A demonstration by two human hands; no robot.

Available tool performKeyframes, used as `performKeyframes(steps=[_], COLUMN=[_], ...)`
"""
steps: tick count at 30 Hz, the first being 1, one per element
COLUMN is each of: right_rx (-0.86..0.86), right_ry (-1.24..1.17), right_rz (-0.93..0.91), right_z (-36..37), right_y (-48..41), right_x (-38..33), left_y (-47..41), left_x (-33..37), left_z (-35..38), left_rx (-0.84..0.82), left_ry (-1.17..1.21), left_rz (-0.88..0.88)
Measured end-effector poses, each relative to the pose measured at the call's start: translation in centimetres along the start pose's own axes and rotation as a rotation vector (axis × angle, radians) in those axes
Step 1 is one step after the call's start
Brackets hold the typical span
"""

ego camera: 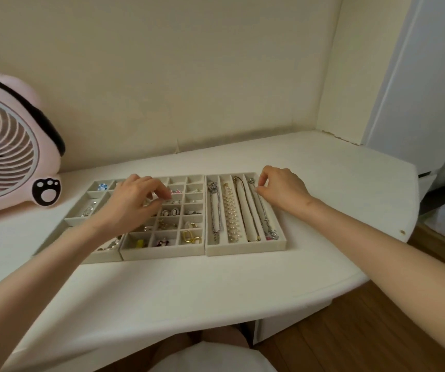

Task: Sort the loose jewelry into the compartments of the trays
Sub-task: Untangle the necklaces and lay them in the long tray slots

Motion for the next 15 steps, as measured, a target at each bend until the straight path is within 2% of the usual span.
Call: performKeyframes(steps=[5,8,15], right_rx=[-0.097,-0.100,-0.071], right_ry=[-0.037,-0.071,-0.065], right_rz=[0.034,0.037,0.044], right_z=[0.7,0.7,0.7], right_y=[0.5,0.3,-0.3], right_x=[0.1,0.2,0.4], left_y=[0.7,1.2,1.3], left_x=[2.8,4.7,7.2], left_z=[1.1,2.1,3.6], left_rx=[-0.138,-0.189,-0.176], left_ry=[0.135,0.113,0.108], left_rz=[0.151,0.246,0.327])
Point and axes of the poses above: each hand's wrist, its own y-axis away from the middle knuckle, its own z-axis out of the palm, x = y × z, the point moved 7 cm from there along -y, towards the middle knuckle, and after that the axes turned 11 degrees about -x, right-handed, at the moved point
